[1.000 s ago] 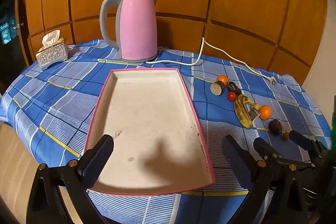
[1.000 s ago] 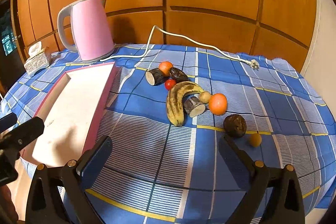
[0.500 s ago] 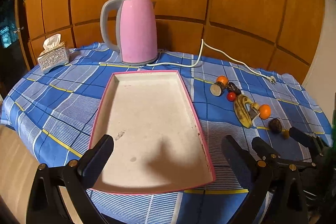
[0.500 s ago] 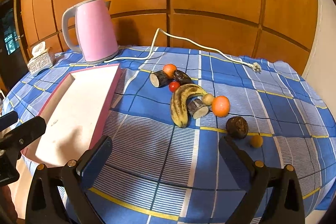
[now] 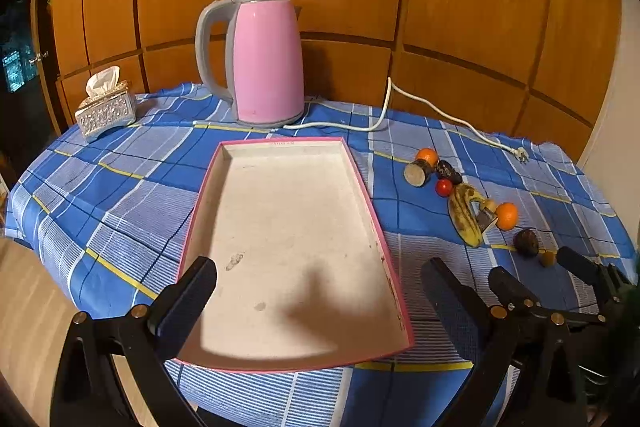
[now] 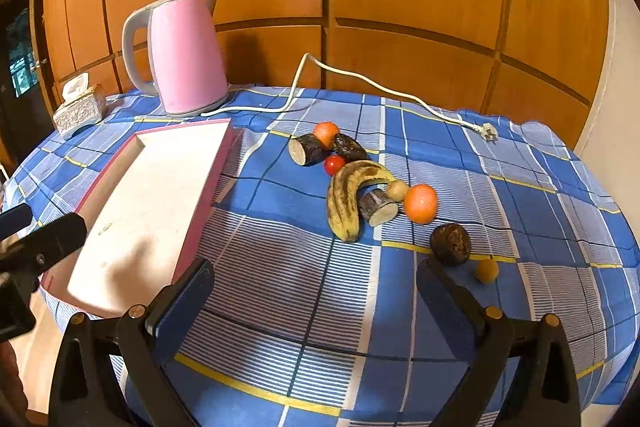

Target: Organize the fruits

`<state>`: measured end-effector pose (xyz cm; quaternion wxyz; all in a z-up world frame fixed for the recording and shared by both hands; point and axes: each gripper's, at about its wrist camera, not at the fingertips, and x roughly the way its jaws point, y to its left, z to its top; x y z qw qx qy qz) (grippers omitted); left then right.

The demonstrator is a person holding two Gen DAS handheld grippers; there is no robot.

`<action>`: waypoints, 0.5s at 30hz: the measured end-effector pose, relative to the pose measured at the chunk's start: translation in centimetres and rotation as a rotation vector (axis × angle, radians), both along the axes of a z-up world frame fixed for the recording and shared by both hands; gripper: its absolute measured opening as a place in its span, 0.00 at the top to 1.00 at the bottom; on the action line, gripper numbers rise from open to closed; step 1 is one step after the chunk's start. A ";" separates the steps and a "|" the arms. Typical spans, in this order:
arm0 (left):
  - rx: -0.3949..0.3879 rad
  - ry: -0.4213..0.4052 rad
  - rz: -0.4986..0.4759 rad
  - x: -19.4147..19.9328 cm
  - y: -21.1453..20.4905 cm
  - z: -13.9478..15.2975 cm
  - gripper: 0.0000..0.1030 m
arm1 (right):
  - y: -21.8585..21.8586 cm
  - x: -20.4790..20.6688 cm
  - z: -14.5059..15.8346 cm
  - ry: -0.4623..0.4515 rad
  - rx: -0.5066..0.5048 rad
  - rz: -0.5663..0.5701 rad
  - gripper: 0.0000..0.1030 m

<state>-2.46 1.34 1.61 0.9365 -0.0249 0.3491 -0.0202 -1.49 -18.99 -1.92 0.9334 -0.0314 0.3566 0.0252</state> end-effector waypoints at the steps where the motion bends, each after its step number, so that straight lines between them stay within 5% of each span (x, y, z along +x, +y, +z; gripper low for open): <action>1: 0.002 0.004 -0.003 0.1 -0.1 0.0 0.00 | -0.2 -0.1 0.1 -0.007 -0.001 -0.002 0.00; 15: 0.022 0.008 -0.070 0.9 -1.8 -0.1 0.00 | -3.0 0.4 0.3 -0.002 0.025 -0.063 0.00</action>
